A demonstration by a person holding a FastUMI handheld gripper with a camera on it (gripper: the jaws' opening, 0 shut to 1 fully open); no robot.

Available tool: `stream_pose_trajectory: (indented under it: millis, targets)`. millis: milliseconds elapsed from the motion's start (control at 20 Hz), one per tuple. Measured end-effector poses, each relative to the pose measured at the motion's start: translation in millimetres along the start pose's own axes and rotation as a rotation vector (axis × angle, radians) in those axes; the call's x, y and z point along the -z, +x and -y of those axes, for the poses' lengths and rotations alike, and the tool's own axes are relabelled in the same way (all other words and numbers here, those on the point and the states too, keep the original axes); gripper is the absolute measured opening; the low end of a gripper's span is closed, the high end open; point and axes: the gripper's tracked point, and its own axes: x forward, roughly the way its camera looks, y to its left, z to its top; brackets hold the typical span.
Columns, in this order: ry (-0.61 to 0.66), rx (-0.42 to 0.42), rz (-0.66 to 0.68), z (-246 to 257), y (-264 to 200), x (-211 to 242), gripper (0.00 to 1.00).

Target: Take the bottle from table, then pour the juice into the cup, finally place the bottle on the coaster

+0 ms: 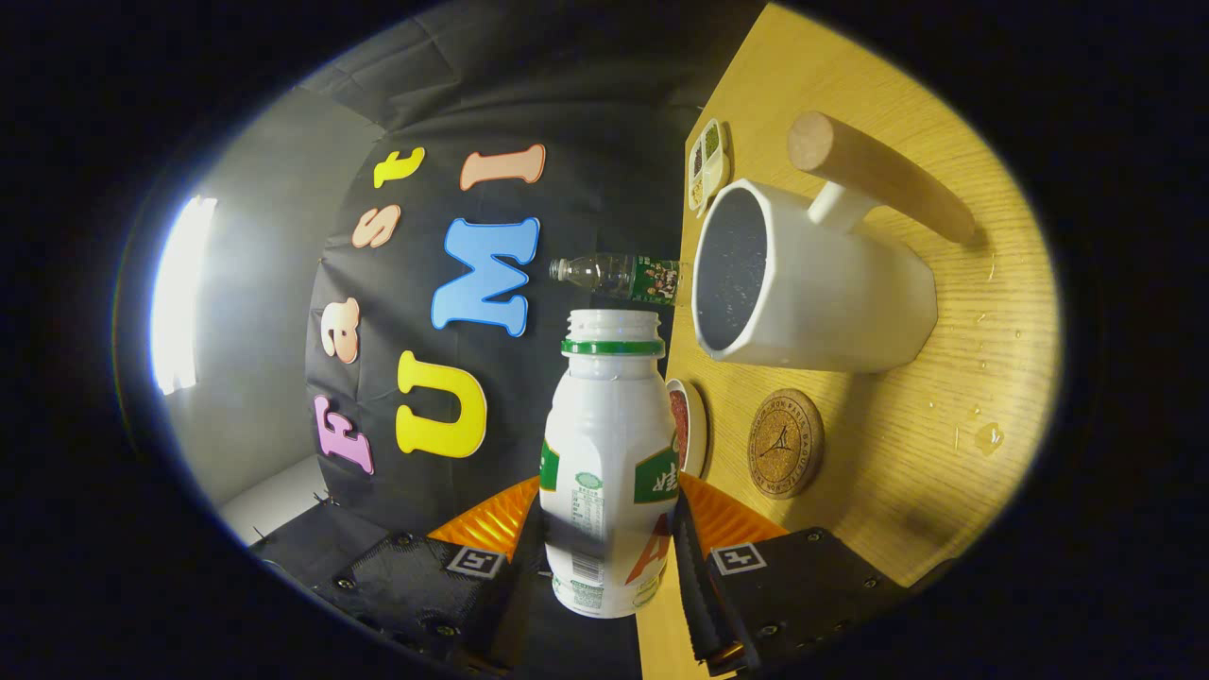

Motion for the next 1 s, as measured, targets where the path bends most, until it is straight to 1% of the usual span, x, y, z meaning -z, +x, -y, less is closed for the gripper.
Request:
stream_pose_trajectory:
  millis: [400,500,700,1000]
  targets:
    - [0.079,-0.034,0.023,-4.7,1.5,-5.8,0.64]
    - [0.1,-0.053,0.031,-7.6,1.0,-7.5,0.65]
    - [0.113,-0.059,0.035,-7.0,0.3,-8.4,0.65]
    - [0.165,-0.088,0.039,-7.9,1.8,-8.2,0.65]
